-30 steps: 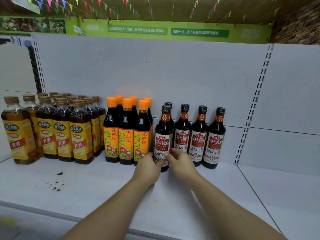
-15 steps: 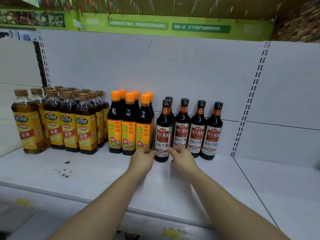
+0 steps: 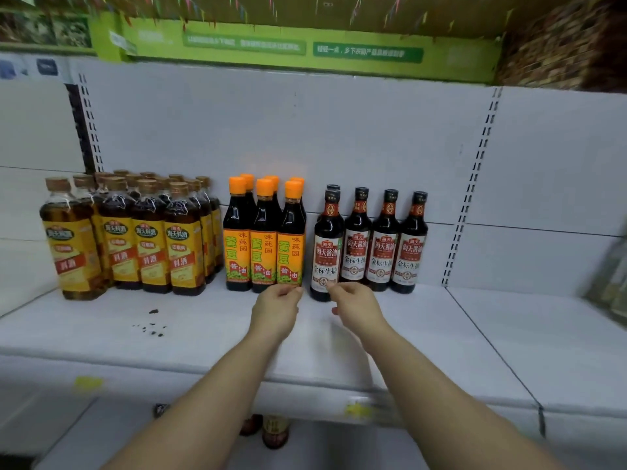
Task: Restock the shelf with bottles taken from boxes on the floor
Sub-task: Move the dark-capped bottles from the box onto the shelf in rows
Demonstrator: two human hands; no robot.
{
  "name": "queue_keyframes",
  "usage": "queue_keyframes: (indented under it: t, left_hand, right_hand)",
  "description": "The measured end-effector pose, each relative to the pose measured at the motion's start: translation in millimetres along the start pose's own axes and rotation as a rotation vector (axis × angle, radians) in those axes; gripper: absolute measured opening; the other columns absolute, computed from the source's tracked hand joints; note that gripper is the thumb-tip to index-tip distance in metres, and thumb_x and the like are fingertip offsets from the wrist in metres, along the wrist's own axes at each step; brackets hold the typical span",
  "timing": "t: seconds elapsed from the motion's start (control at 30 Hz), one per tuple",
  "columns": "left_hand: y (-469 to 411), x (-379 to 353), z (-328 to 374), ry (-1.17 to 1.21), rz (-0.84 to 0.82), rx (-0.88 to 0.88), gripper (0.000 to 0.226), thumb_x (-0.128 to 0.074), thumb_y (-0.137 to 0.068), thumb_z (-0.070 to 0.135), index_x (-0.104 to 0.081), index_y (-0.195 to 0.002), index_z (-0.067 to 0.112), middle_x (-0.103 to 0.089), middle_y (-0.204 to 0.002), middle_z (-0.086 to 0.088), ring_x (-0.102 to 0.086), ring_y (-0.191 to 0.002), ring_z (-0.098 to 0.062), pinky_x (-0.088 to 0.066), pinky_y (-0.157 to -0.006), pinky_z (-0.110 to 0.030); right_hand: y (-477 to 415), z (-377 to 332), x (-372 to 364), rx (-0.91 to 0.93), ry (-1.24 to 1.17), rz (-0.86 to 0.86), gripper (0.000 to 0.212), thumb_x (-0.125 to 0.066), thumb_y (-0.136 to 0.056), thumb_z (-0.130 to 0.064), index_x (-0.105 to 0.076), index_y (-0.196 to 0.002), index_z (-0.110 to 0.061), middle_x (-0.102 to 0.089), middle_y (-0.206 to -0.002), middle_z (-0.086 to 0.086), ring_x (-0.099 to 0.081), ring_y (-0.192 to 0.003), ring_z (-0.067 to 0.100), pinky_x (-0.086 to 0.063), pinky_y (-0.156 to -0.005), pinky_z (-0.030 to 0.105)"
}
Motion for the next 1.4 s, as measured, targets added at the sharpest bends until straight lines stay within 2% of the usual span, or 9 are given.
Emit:
queue_keyframes:
  t: [0.2,0.27,0.43,0.67,0.87,1.0,1.13,1.23,1.4]
  left_hand:
    - [27,34,-3,0.038,-0.086,-0.009,0.026,-0.06,-0.101,0.032,-0.064,-0.122,0.017,-0.07,-0.116,-0.003,-0.069,-0.101,-0.019,-0.057,-0.095,-0.046]
    - [35,46,-7,0.045,-0.101,-0.014,0.024,-0.06,-0.101,0.032,-0.065,-0.119,0.017,-0.07,-0.116,-0.002,-0.069,-0.099,-0.018,-0.057,-0.093,-0.045]
    - [56,71,-22,0.026,-0.139,-0.031,0.026,-0.062,-0.099,0.035,-0.068,-0.117,0.017,-0.072,-0.108,0.001,-0.071,-0.096,-0.017,-0.055,-0.098,-0.048]
    - [93,70,-26,0.05,-0.227,-0.067,0.024,-0.064,-0.096,0.038,-0.068,-0.112,0.021,-0.074,-0.101,0.003,-0.071,-0.098,-0.02,-0.056,-0.097,-0.05]
    - [148,33,-29,0.064,-0.385,-0.088,0.024,-0.065,-0.097,0.033,-0.067,-0.113,0.016,-0.074,-0.105,-0.001,-0.072,-0.095,-0.019,-0.058,-0.09,-0.042]
    - [179,-10,-37,0.047,-0.472,-0.087,0.04,-0.068,-0.071,0.056,-0.07,-0.097,0.026,-0.076,-0.103,-0.001,-0.073,-0.097,-0.024,-0.059,-0.091,-0.045]
    - [221,-56,-37,0.062,-0.583,-0.075,0.009,-0.068,-0.095,0.028,-0.065,-0.1,0.021,-0.074,-0.107,-0.009,-0.072,-0.095,-0.024,-0.052,-0.074,-0.031]
    - [255,-98,-42,0.08,-0.646,-0.062,0.019,-0.071,-0.092,0.032,-0.069,-0.102,0.015,-0.075,-0.1,-0.011,-0.07,-0.085,-0.024,-0.05,-0.07,-0.029]
    - [318,-165,-51,0.02,-0.74,-0.083,0.02,-0.066,-0.098,0.033,-0.066,-0.112,0.018,-0.072,-0.1,-0.002,-0.07,-0.088,-0.019,-0.053,-0.075,-0.035]
  right_hand:
    - [46,-15,-13,0.008,-0.038,0.113,0.018,-0.063,-0.096,-0.048,-0.068,-0.097,-0.03,-0.072,-0.103,-0.006,-0.068,-0.104,0.023,-0.054,-0.1,0.05]
    - [62,-19,-16,0.001,-0.049,0.152,0.02,-0.065,-0.095,-0.048,-0.067,-0.086,-0.03,-0.071,-0.097,-0.006,-0.068,-0.102,0.022,-0.055,-0.099,0.049]
    - [106,-28,-17,-0.069,-0.044,0.233,0.04,-0.067,-0.092,-0.052,-0.07,-0.115,-0.019,-0.072,-0.113,-0.001,-0.069,-0.107,0.024,-0.054,-0.101,0.051]
    - [171,-23,2,-0.127,-0.043,0.32,0.037,-0.067,-0.09,-0.055,-0.071,-0.108,-0.023,-0.073,-0.106,-0.003,-0.07,-0.104,0.024,-0.055,-0.099,0.053]
    - [227,-11,46,-0.136,-0.032,0.409,0.02,-0.066,-0.096,-0.045,-0.067,-0.089,-0.026,-0.074,-0.1,0.006,-0.073,-0.095,0.026,-0.057,-0.089,0.046]
    - [263,5,87,-0.176,-0.03,0.492,0.02,-0.067,-0.097,-0.042,-0.068,-0.09,-0.023,-0.072,-0.096,0.002,-0.072,-0.089,0.023,-0.053,-0.073,0.035]
    - [298,25,133,-0.231,-0.037,0.577,0.027,-0.065,-0.099,-0.039,-0.072,-0.098,-0.012,-0.073,-0.102,0.012,-0.068,-0.088,0.019,-0.052,-0.076,0.038]
    - [327,46,171,-0.277,-0.042,0.646,0.023,-0.062,-0.101,-0.037,-0.072,-0.098,-0.016,-0.072,-0.111,0.013,-0.069,-0.084,0.016,-0.058,-0.083,0.045]
    - [374,94,240,-0.347,-0.043,0.71,0.026,-0.062,-0.099,-0.05,-0.063,-0.108,-0.025,-0.069,-0.108,-0.004,-0.071,-0.095,0.017,-0.058,-0.092,0.048]
Point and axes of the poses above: each hand's wrist, its own y-axis away from the middle knuckle, its own x-axis out of the back of the hand, z = x × y, the point moved 3 cm from there along -y, towards the middle knuckle
